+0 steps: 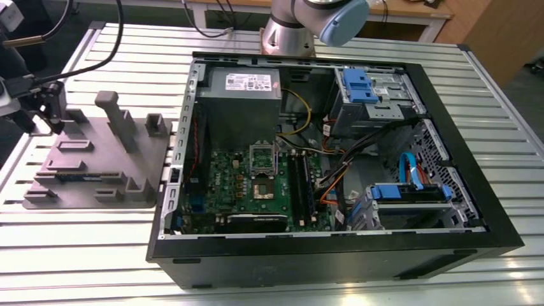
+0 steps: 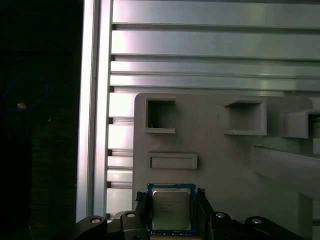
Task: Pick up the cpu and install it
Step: 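Pick up the cpu and move it towards the insertion slot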
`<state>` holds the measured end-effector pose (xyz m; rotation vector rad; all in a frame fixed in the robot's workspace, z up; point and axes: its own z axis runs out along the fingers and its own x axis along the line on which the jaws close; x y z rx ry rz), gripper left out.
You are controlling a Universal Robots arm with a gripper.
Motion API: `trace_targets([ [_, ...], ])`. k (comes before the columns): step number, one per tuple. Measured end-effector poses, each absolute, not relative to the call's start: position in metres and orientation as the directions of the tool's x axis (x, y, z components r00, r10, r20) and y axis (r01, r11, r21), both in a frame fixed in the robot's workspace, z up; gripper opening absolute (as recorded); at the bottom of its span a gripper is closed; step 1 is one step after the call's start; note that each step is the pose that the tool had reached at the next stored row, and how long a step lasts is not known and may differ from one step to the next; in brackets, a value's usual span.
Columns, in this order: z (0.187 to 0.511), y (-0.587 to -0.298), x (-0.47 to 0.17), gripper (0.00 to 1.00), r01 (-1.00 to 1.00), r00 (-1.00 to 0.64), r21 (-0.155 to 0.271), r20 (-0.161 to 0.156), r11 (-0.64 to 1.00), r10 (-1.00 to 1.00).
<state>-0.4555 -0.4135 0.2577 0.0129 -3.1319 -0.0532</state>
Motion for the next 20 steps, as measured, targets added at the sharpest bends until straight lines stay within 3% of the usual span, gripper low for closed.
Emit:
trace_targets([
  [20,0.2677,-0.4135,-0.4555,0.47,-0.008,-1.0,0.034,0.009,0.999,-0.008],
])
